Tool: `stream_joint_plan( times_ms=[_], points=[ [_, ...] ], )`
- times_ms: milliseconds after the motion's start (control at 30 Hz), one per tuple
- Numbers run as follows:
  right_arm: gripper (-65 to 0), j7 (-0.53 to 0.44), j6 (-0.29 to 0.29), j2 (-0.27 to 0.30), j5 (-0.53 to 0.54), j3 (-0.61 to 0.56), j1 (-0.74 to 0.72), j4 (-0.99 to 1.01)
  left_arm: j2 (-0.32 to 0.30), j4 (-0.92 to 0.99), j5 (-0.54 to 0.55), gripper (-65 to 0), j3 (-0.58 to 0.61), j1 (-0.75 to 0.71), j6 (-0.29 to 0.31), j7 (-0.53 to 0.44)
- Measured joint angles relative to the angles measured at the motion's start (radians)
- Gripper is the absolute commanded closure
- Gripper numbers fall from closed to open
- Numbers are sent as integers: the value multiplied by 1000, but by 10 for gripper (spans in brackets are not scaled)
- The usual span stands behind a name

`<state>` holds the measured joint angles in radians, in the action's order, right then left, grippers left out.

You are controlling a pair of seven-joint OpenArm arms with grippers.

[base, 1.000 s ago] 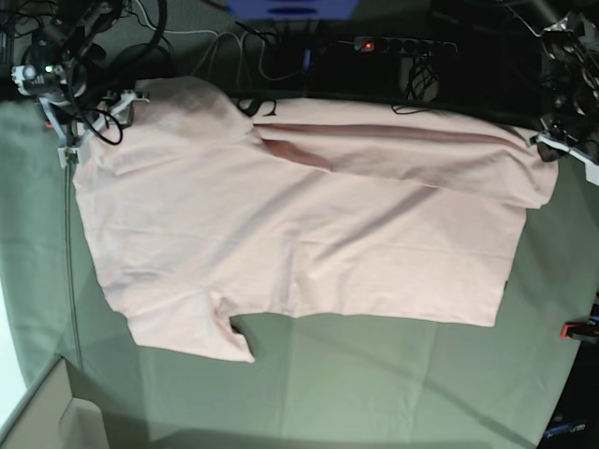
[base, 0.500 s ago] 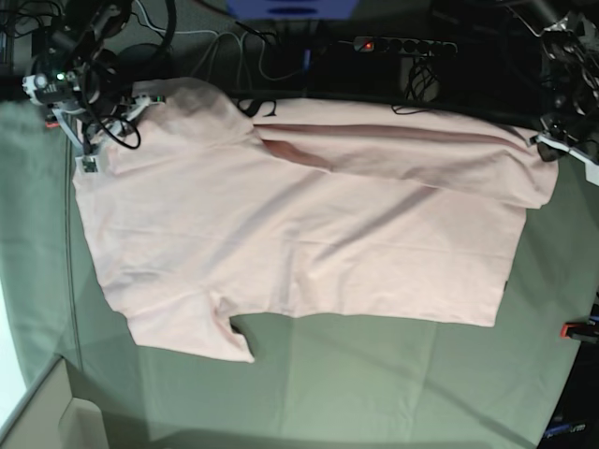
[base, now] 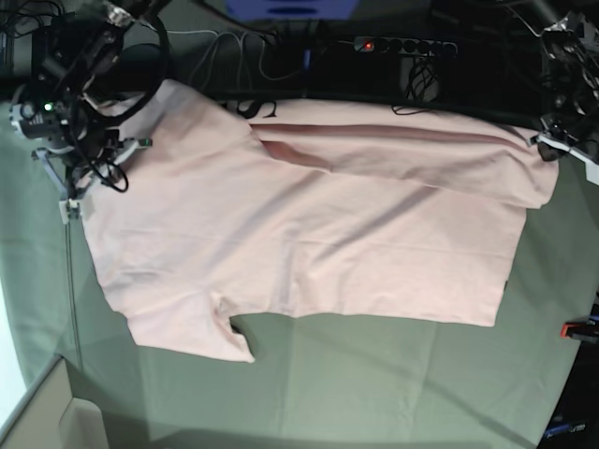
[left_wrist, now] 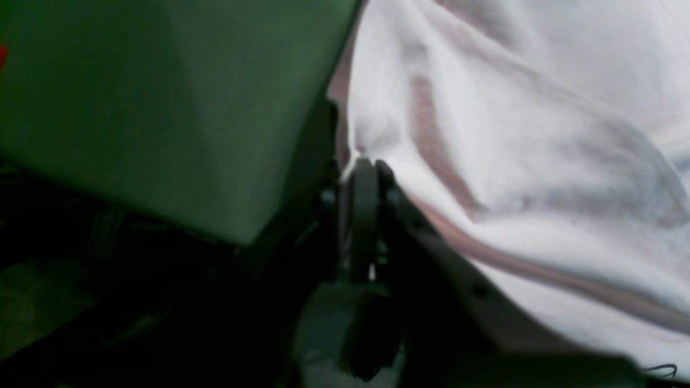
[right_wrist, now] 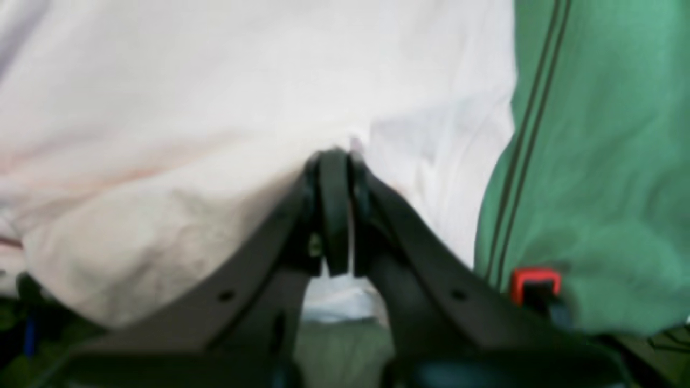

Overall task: Layout the t-shirt on the table in an organized manner, then fold the t-shirt properly
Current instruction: 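Pull the shirt edge with the right gripper away from the left gripper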

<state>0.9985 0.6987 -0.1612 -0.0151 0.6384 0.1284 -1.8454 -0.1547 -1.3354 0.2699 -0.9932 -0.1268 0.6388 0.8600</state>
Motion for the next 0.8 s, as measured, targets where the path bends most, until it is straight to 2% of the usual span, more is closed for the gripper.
stream_joint_plan(
  times_ms=[400, 667, 733, 800],
  points=[
    [0, -5, 0, 3, 4, 0, -182, 54, 0, 0, 0, 0, 0, 0, 0, 0],
    [0, 7, 0, 65, -3, 2, -190, 164, 0, 0, 0, 0, 0, 2, 0, 0],
    [-31, -6, 0, 81, 0, 2, -176, 161, -1, 0, 0, 0, 0, 2, 0, 0],
    [-105, -8, 0, 97, 6, -2, -145, 161, -2, 0, 0, 0, 0, 2, 0, 0]
  ],
)
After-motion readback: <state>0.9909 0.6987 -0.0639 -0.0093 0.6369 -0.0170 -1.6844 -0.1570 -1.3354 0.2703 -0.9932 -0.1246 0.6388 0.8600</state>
